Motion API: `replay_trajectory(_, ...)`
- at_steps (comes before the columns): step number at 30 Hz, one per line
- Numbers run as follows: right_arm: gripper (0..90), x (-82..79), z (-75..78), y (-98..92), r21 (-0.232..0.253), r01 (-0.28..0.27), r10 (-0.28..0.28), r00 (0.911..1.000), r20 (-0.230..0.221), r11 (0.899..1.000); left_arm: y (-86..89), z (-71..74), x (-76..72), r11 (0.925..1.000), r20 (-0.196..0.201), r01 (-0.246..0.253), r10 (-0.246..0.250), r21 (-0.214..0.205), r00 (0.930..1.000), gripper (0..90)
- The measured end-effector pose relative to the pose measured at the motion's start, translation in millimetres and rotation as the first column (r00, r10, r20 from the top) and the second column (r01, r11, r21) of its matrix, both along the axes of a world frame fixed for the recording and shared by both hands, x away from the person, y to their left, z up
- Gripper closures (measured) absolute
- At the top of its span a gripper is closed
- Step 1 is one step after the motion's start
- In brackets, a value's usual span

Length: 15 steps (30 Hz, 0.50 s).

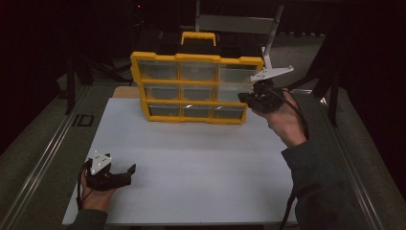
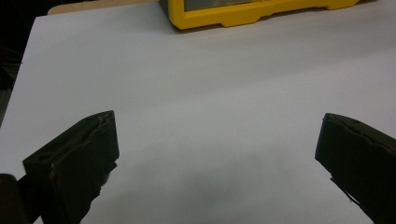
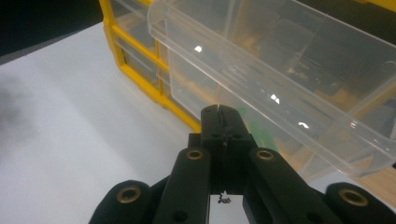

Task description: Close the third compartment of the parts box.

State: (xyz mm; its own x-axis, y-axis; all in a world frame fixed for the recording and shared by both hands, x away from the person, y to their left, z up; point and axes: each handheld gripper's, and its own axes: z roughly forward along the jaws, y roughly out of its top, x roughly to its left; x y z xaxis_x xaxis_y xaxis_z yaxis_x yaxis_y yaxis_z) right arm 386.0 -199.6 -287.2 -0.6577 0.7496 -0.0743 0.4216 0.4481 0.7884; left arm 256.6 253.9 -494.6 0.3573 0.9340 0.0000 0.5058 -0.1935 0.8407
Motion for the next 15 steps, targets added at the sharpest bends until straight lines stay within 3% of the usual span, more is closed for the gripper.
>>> replay_trajectory(15,89.9,7.1,-8.4,-3.2,0.021,0.024,-0.024,0.9997,-0.006,0.999,-0.3,-0.2,0.2,1.0,0.0,-0.001,0.001,0.001,1.0,0.1)
